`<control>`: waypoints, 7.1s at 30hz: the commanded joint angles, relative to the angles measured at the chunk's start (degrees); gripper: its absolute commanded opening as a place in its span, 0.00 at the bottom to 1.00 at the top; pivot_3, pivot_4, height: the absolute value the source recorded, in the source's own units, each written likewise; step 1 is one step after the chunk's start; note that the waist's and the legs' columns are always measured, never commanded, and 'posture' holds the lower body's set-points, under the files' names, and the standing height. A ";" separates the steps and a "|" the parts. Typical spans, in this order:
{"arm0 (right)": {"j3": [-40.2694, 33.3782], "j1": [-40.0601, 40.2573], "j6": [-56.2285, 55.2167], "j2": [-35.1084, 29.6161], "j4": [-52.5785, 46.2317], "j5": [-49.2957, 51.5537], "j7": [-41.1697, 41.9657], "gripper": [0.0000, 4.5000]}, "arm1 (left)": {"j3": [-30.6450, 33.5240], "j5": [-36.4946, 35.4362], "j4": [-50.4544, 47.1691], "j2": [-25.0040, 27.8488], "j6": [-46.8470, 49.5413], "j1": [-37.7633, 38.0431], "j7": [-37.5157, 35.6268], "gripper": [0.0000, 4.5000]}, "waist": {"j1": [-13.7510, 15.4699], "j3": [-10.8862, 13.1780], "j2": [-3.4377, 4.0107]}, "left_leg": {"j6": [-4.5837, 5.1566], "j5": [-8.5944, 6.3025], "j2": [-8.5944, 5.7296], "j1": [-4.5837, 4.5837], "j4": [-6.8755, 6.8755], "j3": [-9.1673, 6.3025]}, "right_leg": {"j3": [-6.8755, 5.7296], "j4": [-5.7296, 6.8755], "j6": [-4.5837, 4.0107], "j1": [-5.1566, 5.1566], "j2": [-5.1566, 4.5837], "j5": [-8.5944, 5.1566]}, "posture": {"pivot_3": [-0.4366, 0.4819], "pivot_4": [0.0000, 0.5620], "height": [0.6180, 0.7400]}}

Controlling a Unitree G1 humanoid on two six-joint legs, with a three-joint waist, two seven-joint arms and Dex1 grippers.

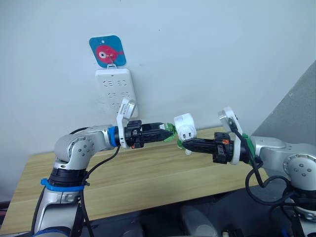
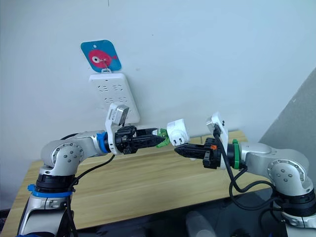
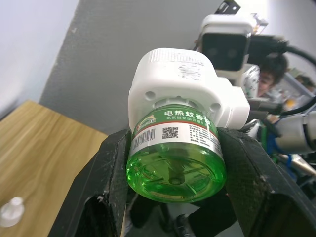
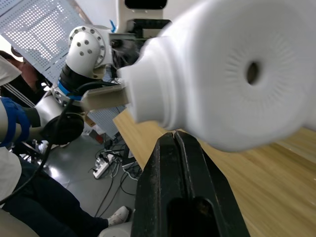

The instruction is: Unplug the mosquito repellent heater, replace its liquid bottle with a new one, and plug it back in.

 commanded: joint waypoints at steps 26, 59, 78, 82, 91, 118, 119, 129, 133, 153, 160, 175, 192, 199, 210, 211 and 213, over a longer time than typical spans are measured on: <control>0.99 -6.45 -1.30 -1.70 1.58 3.05 -6.26 0.00 | -6.51 9.36 -4.79 2.48 -11.41 2.39 -8.15 0.52 | -0.03 0.00 0.00 | 0.01 -0.01 0.01 -0.01 -0.04 0.03 | 0.02 -0.03 0.00 -0.02 0.00 0.00 | 0.17 0.11 1.00; -7.49 5.48 -8.99 -13.76 -5.05 -2.52 5.07 0.84 | 4.23 -5.05 3.41 0.45 7.75 1.14 -1.93 0.52 | -0.23 -0.03 0.02 | 0.03 -0.02 0.02 0.02 -0.03 0.07 | 0.03 -0.07 0.02 -0.02 0.02 -0.01 | 0.14 0.10 1.00; 3.52 -5.91 -5.67 -8.48 4.94 -7.59 14.16 1.00 | 2.08 -3.63 2.08 2.38 5.49 3.25 -7.59 0.52 | -0.78 -0.04 0.02 | 0.02 -0.02 0.03 0.00 -0.03 0.05 | 0.02 -0.07 0.01 -0.02 0.03 -0.01 | 0.15 0.10 1.00; 5.45 -7.95 -5.44 -6.81 5.68 -9.17 15.31 1.00 | 2.06 -3.51 1.70 2.73 5.47 3.31 -7.87 0.52 | -0.83 -0.04 0.02 | 0.02 -0.02 0.03 0.00 -0.03 0.05 | 0.02 -0.06 0.01 -0.02 0.02 -0.01 | 0.16 0.09 1.00; 7.84 -9.08 -5.11 -3.91 6.68 -13.06 16.82 1.00 | 2.21 -4.81 0.48 2.45 6.78 2.24 -6.63 0.52 | -0.83 -0.05 0.02 | 0.02 -0.02 0.04 0.00 -0.02 0.03 | 0.01 -0.06 0.01 -0.02 0.02 -0.01 | 0.16 0.10 1.00; 6.46 -10.34 -2.30 -0.94 8.24 -13.72 20.50 0.68 | 0.75 -3.51 1.21 2.72 7.84 -1.41 -3.22 0.73 | -0.74 -0.08 0.03 | 0.02 -0.01 0.03 0.00 0.01 -0.02 | -0.03 -0.02 0.00 -0.01 0.01 0.00 | 0.18 0.08 1.00; 6.40 -10.34 -2.21 -1.02 8.25 -13.73 20.62 0.68 | 0.29 -2.83 1.10 3.00 7.00 -1.61 -3.90 0.79 | -0.75 -0.08 0.04 | 0.02 -0.01 0.02 0.00 0.01 -0.03 | -0.03 -0.02 0.00 -0.01 0.01 0.00 | 0.18 0.08 1.00; 8.05 -10.11 -2.45 -5.18 7.93 -17.74 22.71 0.68 | -11.29 18.11 -1.40 14.47 -16.57 -2.01 -15.84 1.00 | -0.98 -0.08 0.05 | 0.01 -0.01 0.02 0.02 -0.03 -0.01 | -0.02 -0.01 -0.02 -0.02 0.01 0.00 | 0.18 0.09 1.00; 10.38 -10.87 -3.70 -7.73 7.69 -22.39 24.01 0.68 | -17.45 30.62 -0.35 18.42 -30.84 -3.97 -19.98 1.00 | -0.90 -0.08 0.05 | 0.01 -0.01 0.00 0.00 -0.03 0.01 | -0.01 -0.05 -0.02 -0.02 0.00 0.00 | 0.18 0.09 1.00; 19.72 -13.33 -6.73 -8.80 4.59 -36.42 26.06 0.68 | -23.86 40.42 2.57 6.63 -32.28 -8.76 -16.77 1.00 | -1.47 -0.08 0.04 | 0.03 -0.02 0.02 -0.01 -0.01 -0.01 | -0.02 -0.01 -0.02 -0.04 0.00 -0.01 | 0.16 0.08 1.00; 20.76 -13.57 -7.16 -7.74 4.18 -38.22 26.33 0.68 | -24.97 41.04 1.91 3.29 -29.26 -8.99 -15.25 1.00 | -1.51 -0.09 0.04 | 0.03 -0.02 0.01 -0.01 0.00 -0.03 | -0.03 0.01 -0.03 -0.03 -0.01 0.00 | 0.16 0.08 1.00; 20.87 -13.40 -7.96 -7.21 3.53 -39.61 27.85 0.68 | -25.14 41.72 2.69 3.28 -29.97 -8.47 -16.04 0.51 | -1.60 -0.09 0.04 | 0.02 -0.02 0.01 -0.01 0.01 -0.05 | -0.05 0.02 -0.17 -0.02 -0.02 0.09 | 0.15 0.08 1.00; 2.69 -0.62 -11.27 -11.62 -1.30 -32.13 28.00 1.00 | -11.05 21.90 3.40 1.39 -11.50 -2.83 -15.96 0.51 | -1.49 -0.11 0.01 | 0.03 -0.02 0.00 -0.01 0.02 -0.13 | -0.13 0.04 -0.09 0.02 -0.04 0.04 | 0.16 0.08 1.00; -11.50 3.82 -3.00 3.28 -1.34 -11.30 8.91 1.00 | 0.50 5.87 2.42 -2.82 3.40 -1.80 -9.60 0.51 | -1.67 -0.42 0.01 | 0.02 -0.01 0.02 0.00 0.07 -0.21 | -0.18 0.10 -0.13 0.08 -0.02 0.06 | 0.16 0.07 1.00; -8.43 2.57 -1.14 11.02 1.55 10.50 -13.04 1.00 | 4.55 -3.61 -0.22 -4.20 10.23 -1.70 -2.38 0.51 | -1.76 -1.57 0.27 | 0.02 -0.01 0.01 0.02 0.04 -0.20 | -0.15 0.09 -0.19 0.08 -0.01 0.09 | 0.16 0.05 1.00; -7.73 2.24 -1.46 11.31 2.07 11.27 -13.97 1.00 | 4.61 -4.09 -0.38 -4.25 10.41 -1.77 -1.96 0.51 | -1.73 -1.61 0.28 | 0.02 -0.01 0.00 0.02 0.04 -0.20 | -0.15 0.08 -0.17 0.08 -0.01 0.08 | 0.16 0.05 1.00; -6.61 1.49 -2.25 11.82 3.40 12.73 -15.68 1.00 | 4.69 -5.00 -0.70 -4.32 10.71 -1.82 -1.14 0.51 | -1.72 -1.66 0.29 | 0.02 -0.01 -0.01 0.02 0.04 -0.20 | -0.15 0.08 -0.10 0.09 -0.01 0.04 | 0.17 0.04 1.00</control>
